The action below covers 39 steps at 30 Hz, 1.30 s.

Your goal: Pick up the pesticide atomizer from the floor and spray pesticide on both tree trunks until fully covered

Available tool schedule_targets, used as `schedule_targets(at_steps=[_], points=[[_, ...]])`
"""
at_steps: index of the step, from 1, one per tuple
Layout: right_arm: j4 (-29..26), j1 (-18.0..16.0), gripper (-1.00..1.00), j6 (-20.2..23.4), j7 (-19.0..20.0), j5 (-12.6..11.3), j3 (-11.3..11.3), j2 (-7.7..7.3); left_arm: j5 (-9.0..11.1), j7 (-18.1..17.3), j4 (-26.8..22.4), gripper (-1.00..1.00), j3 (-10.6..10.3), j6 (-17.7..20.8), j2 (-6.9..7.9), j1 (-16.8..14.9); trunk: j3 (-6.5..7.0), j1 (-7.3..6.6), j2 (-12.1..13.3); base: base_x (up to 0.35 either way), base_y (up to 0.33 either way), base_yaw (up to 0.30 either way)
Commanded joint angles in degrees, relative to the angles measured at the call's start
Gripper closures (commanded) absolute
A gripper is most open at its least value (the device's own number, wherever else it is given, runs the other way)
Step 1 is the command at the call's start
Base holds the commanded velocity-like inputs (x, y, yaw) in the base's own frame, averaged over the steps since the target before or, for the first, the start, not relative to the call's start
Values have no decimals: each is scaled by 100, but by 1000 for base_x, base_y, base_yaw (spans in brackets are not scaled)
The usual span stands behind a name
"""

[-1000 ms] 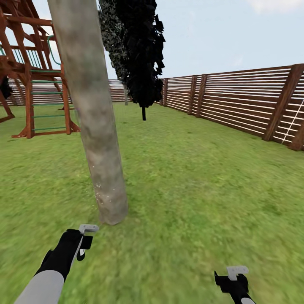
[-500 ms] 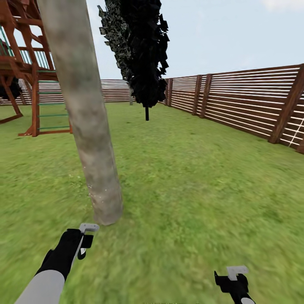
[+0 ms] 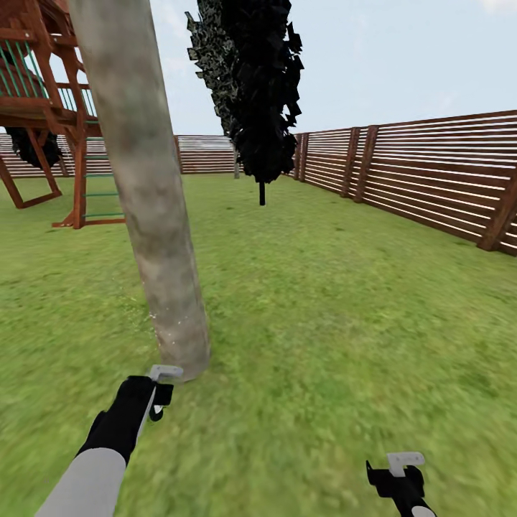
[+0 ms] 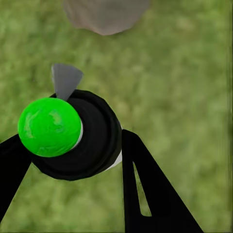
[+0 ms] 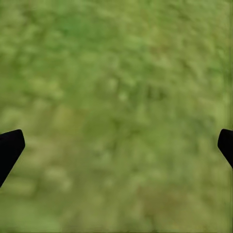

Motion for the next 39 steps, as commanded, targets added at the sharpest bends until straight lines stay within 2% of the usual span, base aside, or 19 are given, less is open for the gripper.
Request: schedule_targets(at_steps=[1,3,5,7,8,10,11,13,16,19,21,23,26,39], points=[[11,-5,-100,-20,-35,62,-30,-2,-79,-70,-21,100,12,39,-1,-122,-6,-1,-2,5,-4,0],[12,-5,-100,-20,-35,62,-29,-3,-79,-91,-33,100,7,136,13,-436,-6,-1,-2,2,-2,0],[12,-5,-100,-20,-32,63,-29,-3,-75,-106,-40,100,13,463,58,-690,-6,-1,-2,0,0,0],[19,-5,-100,-20,-31,63,-29,-3,-74,-120,-48,100,33,712,248,-866,-6,-1,-2,0,0,0],[17,-5,-100,-20,-31,63,-29,-3,-73,-121,-49,100,26,742,295,-884,-6,-1,-2,0,0,0],[13,-5,-100,-20,-31,63,-29,1,-72,-121,-57,100,-2,771,265,-905,-6,-1,-2,0,0,0],[12,-5,-100,-20,-32,59,-29,9,-74,-118,-135,100,-87,784,129,-926,-6,-1,-2,0,0,80],[12,-5,-100,-20,-33,55,-29,17,-74,-115,-291,100,-145,849,8,-935,-6,-1,-2,0,0,199],[10,-5,-100,-20,-36,54,-29,23,-73,-115,-404,100,-150,1059,18,-919,-6,-1,-2,0,0,256],[9,-5,-100,-20,-34,54,-29,23,-79,-114,-440,100,-123,1123,100,-894,-6,-1,-2,0,0,276],[4,-5,-100,-20,-33,54,-31,17,-78,-114,-712,100,-123,1167,120,-892,-6,-1,-2,3,0,235],[1,-5,-100,-20,-36,54,-32,6,-77,-114,-1054,100,-165,1455,71,-876,-6,-1,-2,106,-138,48],[-5,-6,-100,-20,-35,54,-34,-3,-79,-114,-1237,100,-179,1579,42,-861,-6,-1,-2,112,-226,12],[12,-5,-100,-20,-40,54,-29,16,-80,-98,-1273,100,-171,1573,77,-851,-6,-1,-2,7,-271,215]])
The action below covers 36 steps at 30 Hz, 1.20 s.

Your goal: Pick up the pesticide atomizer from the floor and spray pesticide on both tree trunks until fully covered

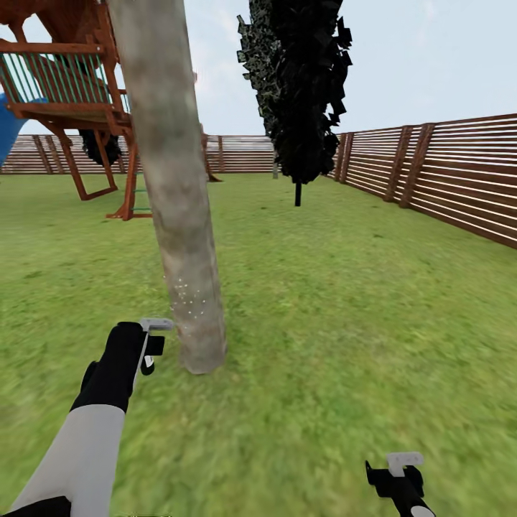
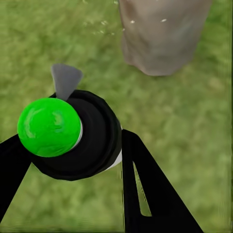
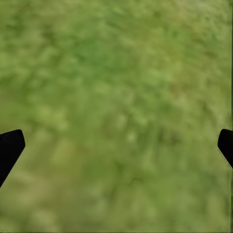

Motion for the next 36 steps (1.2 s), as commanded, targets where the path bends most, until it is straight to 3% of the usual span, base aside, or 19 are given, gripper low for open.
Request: schedule_targets(at_steps=[1,14,23,36], points=[[11,-5,-100,-20,-29,61,-32,-1,-61,-58,-7,100,22,17,-7,-5,-6,-1,-3,0,-274,54],[10,-5,-100,-20,-29,63,-32,-8,-85,-22,-3,100,54,-3,19,16,-6,-1,-3,119,-252,18],[11,-5,-100,-20,-27,62,-32,-2,-53,-3,80,100,52,-87,-14,633,-6,-1,-3,1,-272,268],[2,-5,-100,-20,-20,61,-32,-2,-67,5,136,100,38,-98,13,879,-6,-1,-3,96,-272,44]])
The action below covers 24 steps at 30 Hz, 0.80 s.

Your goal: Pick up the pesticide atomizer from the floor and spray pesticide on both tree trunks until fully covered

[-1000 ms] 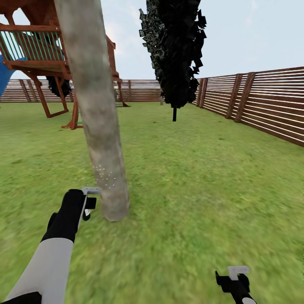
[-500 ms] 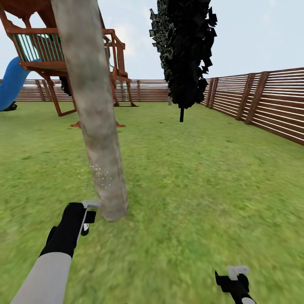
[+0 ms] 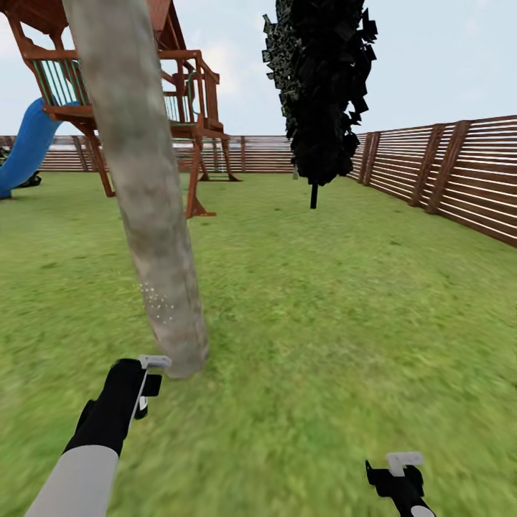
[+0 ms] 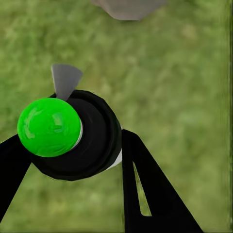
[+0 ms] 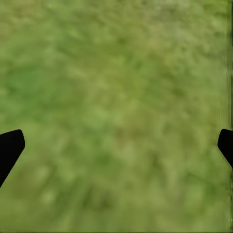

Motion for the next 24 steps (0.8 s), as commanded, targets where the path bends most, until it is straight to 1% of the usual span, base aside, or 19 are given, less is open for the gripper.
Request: schedule_targets(at_steps=[1,5,8,11,15,24], points=[[12,-5,-100,-19,-29,61,-31,-1,-70,-54,-11,100,3,19,-13,-3,-6,0,-3,131,-273,32],[10,-5,-100,-19,-33,61,-32,-8,-70,-51,-12,100,-8,23,-17,-1,-6,0,-3,129,-272,171],[6,-5,-100,-19,-34,61,-33,-8,-73,-51,-17,100,-17,32,-11,-1,-6,0,-3,129,-272,268],[11,-5,-100,-19,-34,61,-32,-10,-84,-51,-15,100,31,35,7,-1,-6,0,-3,128,-272,277],[12,-5,-100,-19,-34,61,-32,-10,-88,-50,-14,100,42,35,7,-1,-6,0,-3,120,-272,278],[12,-5,-100,-19,-37,61,-31,-10,-89,-47,-8,100,50,35,16,18,-6,0,-3,23,-272,69]])
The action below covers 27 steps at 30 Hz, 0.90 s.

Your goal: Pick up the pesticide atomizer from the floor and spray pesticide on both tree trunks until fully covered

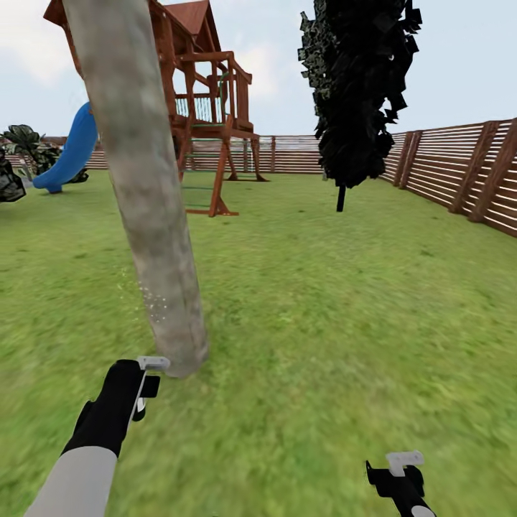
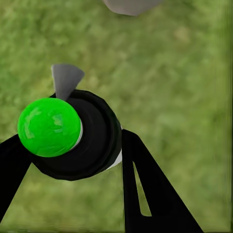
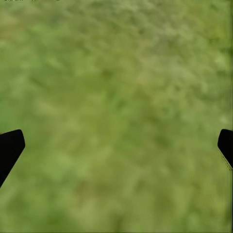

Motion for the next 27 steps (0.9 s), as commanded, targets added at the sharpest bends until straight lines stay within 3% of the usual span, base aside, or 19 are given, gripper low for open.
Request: schedule_targets(at_steps=[1,6,12,23,27], points=[[11,-4,-100,-20,-29,61,-32,3,-67,-60,-9,100,23,16,-6,17,-6,-1,-3,0,-273,229],[11,-4,-100,-20,-29,61,-32,7,-67,-62,-10,100,38,11,1,86,-6,-1,-3,0,-273,262],[13,-4,-100,-26,-22,69,-32,-16,-83,-54,-18,100,39,2,1,98,-6,-1,-3,75,-266,48],[11,-4,-100,-20,-22,70,-32,-7,-84,-54,-12,100,48,-1,35,106,-6,-1,-3,260,-163,2],[11,-4,-100,-20,-29,70,-32,-2,-87,-54,-10,100,53,-1,36,114,-6,-1,-3,253,-162,200]])
